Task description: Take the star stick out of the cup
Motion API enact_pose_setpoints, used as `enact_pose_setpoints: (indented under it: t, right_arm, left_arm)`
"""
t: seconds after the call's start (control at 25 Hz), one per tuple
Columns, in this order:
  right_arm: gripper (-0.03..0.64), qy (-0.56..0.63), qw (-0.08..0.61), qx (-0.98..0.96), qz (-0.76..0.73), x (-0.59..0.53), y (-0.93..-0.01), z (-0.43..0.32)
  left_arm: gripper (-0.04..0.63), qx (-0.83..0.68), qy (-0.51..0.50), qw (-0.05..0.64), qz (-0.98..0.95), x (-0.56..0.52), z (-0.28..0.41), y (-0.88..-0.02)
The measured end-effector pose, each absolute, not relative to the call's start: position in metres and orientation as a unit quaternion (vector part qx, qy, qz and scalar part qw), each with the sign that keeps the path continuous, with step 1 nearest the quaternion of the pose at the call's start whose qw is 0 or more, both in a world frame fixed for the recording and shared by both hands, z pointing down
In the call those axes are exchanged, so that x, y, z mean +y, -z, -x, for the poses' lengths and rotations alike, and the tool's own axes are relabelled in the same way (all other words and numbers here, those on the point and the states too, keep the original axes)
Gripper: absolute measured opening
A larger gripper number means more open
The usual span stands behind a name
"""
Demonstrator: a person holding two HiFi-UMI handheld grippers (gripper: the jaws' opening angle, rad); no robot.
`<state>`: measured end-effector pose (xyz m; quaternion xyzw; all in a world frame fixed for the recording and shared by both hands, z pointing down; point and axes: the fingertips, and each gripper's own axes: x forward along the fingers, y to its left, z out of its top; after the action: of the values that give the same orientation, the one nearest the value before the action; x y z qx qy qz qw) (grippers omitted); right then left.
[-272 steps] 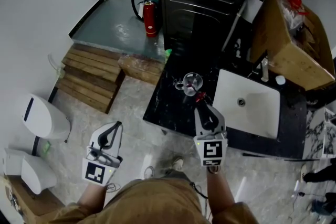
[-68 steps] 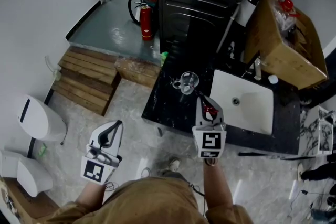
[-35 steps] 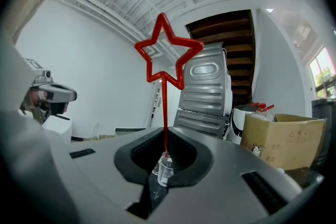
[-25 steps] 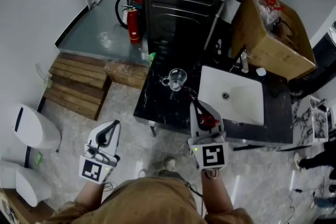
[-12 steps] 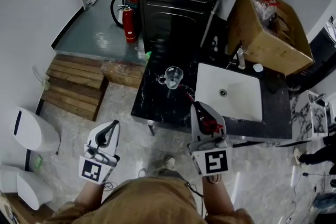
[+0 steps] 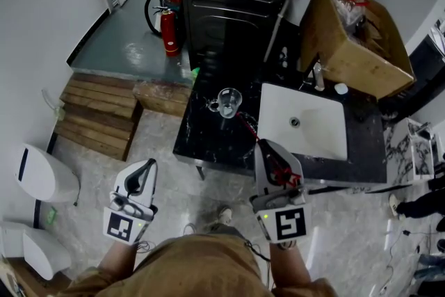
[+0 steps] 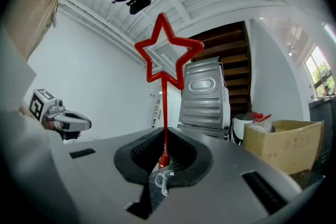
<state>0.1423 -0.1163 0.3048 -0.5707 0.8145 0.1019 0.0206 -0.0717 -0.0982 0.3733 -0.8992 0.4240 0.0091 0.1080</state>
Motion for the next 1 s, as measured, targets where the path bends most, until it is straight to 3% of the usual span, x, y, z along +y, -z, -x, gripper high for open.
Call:
enact_pose_setpoints:
  t: [1.0]
  right_arm:
    - [0.012, -0.131, 0.015, 0.797, 0.589, -0.091, -0.291, -0.167]
  left_arm:
    - [0.000, 0.448, -0.040, 0.110, 0.886, -0.103, 0.100, -0.357]
